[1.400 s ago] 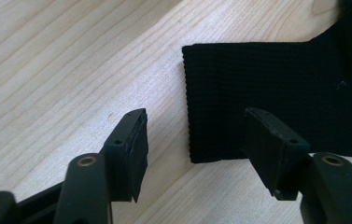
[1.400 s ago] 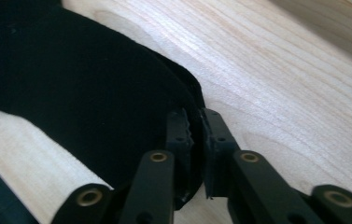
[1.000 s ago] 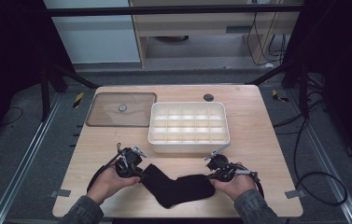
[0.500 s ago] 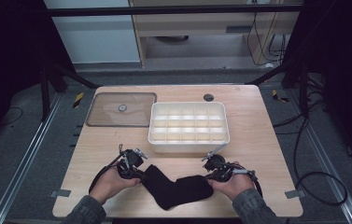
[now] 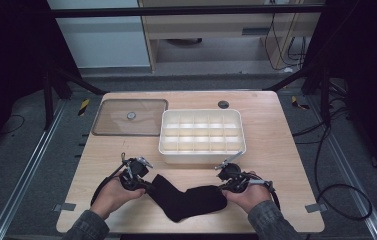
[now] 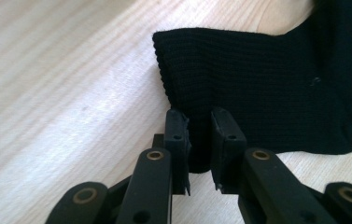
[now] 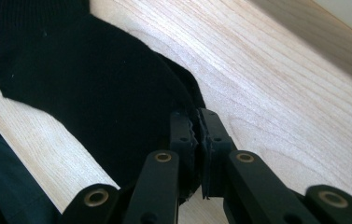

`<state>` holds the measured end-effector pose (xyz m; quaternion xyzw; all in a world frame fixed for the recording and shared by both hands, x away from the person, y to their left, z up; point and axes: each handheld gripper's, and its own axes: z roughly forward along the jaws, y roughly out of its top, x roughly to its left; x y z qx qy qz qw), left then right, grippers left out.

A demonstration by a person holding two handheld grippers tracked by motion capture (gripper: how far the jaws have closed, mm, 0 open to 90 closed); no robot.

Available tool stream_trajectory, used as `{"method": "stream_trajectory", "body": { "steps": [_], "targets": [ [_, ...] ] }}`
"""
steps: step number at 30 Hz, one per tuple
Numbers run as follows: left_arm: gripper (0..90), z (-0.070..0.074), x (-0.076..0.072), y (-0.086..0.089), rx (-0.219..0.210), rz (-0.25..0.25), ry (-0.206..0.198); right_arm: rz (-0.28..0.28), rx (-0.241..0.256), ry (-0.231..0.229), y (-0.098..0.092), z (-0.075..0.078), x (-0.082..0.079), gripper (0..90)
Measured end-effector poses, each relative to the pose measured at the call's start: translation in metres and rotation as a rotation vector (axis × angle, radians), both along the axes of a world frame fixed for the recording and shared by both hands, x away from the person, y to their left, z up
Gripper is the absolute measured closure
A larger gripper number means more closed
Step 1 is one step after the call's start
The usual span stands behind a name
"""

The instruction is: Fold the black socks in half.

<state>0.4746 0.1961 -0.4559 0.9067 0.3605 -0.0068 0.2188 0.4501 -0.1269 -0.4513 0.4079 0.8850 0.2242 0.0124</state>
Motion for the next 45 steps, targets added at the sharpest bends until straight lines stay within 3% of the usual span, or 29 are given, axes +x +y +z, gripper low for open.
{"method": "stream_trajectory", "body": {
  "steps": [14, 26, 37, 45],
  "targets": [
    [78.3, 0.023, -0.002, 0.013, -0.029, 0.019, -0.046, -0.011, 0.012, -0.005, 0.007, -0.006, 0.005, 86.2],
    [78.4, 0.045, -0.005, 0.006, -0.082, -0.038, -0.064, 0.001, 0.014, 0.010, 0.011, -0.011, 0.003, 86.1],
    [78.3, 0.059, -0.015, -0.025, -0.112, -0.109, -0.076, -0.001, 0.031, 0.014, 0.014, -0.015, 0.003, 86.0],
    [78.3, 0.059, -0.017, -0.055, -0.095, -0.169, -0.072, -0.009, 0.042, 0.013, 0.014, -0.016, 0.002, 86.0]
  ]
}}
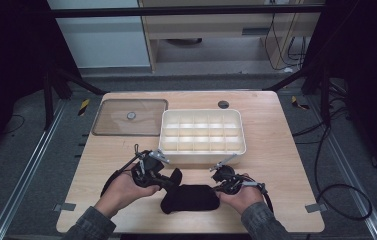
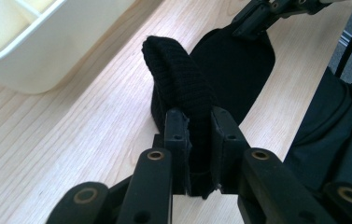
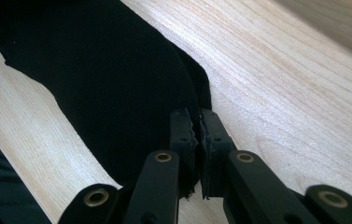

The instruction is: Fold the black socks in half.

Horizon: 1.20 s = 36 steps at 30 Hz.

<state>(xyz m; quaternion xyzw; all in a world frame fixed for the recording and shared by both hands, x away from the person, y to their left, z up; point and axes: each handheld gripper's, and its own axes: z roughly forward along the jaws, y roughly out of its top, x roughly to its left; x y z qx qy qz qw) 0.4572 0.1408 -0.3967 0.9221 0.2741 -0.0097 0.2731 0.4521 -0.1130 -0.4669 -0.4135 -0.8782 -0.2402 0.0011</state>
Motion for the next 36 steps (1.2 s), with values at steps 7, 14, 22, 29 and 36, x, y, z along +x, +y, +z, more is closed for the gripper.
{"method": "stream_trajectory", "body": {
  "steps": [7, 14, 22, 29, 36],
  "targets": [
    [78.3, -0.008, -0.005, -0.022, 0.013, -0.040, 0.009, -0.011, 0.025, 0.013, 0.000, -0.002, -0.002, 86.0],
    [78.3, -0.018, -0.009, -0.040, 0.030, -0.077, 0.017, -0.014, 0.037, 0.014, 0.001, -0.003, -0.002, 85.8],
    [78.3, -0.036, -0.012, -0.050, -0.007, -0.080, 0.041, -0.020, 0.052, 0.010, 0.000, -0.006, -0.003, 85.8],
    [78.1, -0.040, -0.015, -0.060, 0.005, -0.096, 0.049, -0.009, 0.048, 0.001, 0.000, -0.006, -0.003, 85.5],
    [77.9, -0.039, -0.015, -0.066, 0.006, -0.111, 0.048, -0.015, 0.058, 0.000, 0.001, -0.006, -0.006, 84.3]
  ]
}}
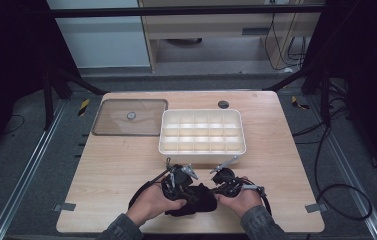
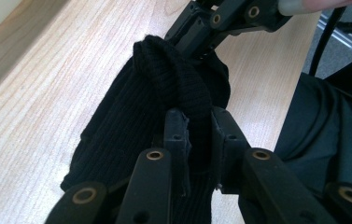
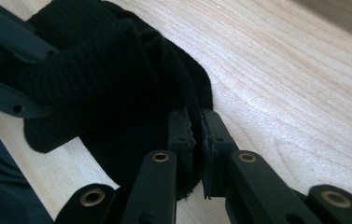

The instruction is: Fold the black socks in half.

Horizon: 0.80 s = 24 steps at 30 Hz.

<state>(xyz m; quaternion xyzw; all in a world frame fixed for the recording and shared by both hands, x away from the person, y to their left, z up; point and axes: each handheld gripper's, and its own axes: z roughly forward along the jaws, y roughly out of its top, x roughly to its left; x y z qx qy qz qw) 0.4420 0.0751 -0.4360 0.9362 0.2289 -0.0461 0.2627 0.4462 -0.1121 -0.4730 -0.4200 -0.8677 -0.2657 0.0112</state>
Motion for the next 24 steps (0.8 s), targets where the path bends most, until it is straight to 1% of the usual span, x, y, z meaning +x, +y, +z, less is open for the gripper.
{"method": "stream_trajectory", "body": {
  "steps": [2, 4, 5, 6, 10, 12, 15, 16, 18, 20, 21, 24],
  "targets": [
    [77.7, 0.000, -0.001, 0.000, -0.003, 0.001, 0.000, 0.002, -0.001, -0.002, 0.000, 0.000, -0.001, 83.8],
    [77.5, -0.001, 0.000, -0.001, 0.004, 0.007, -0.006, 0.003, 0.000, -0.004, 0.000, 0.000, -0.001, 83.8],
    [77.4, -0.003, 0.002, -0.003, 0.017, 0.010, -0.019, -0.004, 0.003, 0.000, 0.000, 0.000, -0.001, 83.7],
    [77.3, -0.004, 0.002, -0.004, 0.019, 0.010, -0.021, -0.007, 0.005, -0.001, 0.000, 0.000, -0.001, 83.4],
    [76.9, -0.007, 0.000, -0.006, 0.015, 0.007, -0.024, -0.006, 0.005, -0.006, -0.001, -0.001, -0.001, 81.9],
    [76.5, -0.009, -0.002, -0.008, 0.015, 0.003, -0.026, -0.014, 0.011, 0.001, -0.002, -0.001, 0.000, 80.9],
    [73.3, -0.010, -0.003, -0.009, 0.013, 0.009, -0.034, -0.014, 0.005, -0.002, -0.001, -0.001, 0.001, 79.6],
    [73.3, -0.010, -0.004, -0.009, 0.004, 0.018, -0.039, -0.011, 0.005, -0.007, -0.001, -0.001, 0.001, 78.9],
    [72.0, -0.010, -0.004, -0.008, -0.011, 0.026, -0.040, -0.003, -0.008, -0.011, 0.000, 0.000, 0.000, 75.9],
    [70.9, -0.011, -0.005, -0.008, -0.012, 0.032, -0.039, 0.004, -0.015, -0.021, 0.000, 0.001, -0.001, 72.6],
    [69.8, -0.011, -0.005, -0.008, -0.010, 0.031, -0.034, -0.001, -0.011, -0.022, -0.001, 0.002, -0.003, 69.5],
    [67.1, -0.011, -0.005, -0.009, -0.014, 0.035, -0.036, -0.008, -0.008, -0.024, -0.004, 0.004, -0.004, 67.2]
  ]
}}
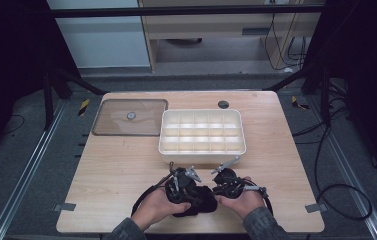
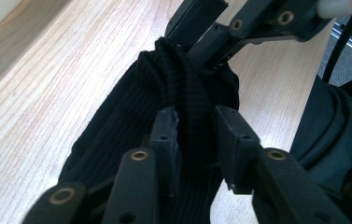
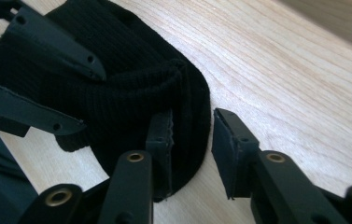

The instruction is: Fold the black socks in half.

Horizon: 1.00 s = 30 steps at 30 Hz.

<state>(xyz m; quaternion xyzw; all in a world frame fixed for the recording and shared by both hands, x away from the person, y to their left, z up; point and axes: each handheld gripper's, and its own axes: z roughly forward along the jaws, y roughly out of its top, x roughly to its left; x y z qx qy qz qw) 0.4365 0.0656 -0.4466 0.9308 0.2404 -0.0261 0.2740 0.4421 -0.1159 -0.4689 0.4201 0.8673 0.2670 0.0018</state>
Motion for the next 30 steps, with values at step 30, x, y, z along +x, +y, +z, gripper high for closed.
{"method": "stream_trajectory", "body": {
  "steps": [30],
  "targets": [
    [48.0, 0.028, -0.013, 0.000, 0.049, -0.004, -0.098, -0.014, -0.013, -0.071, -0.013, 0.038, -0.004, 57.4]
  ]
}}
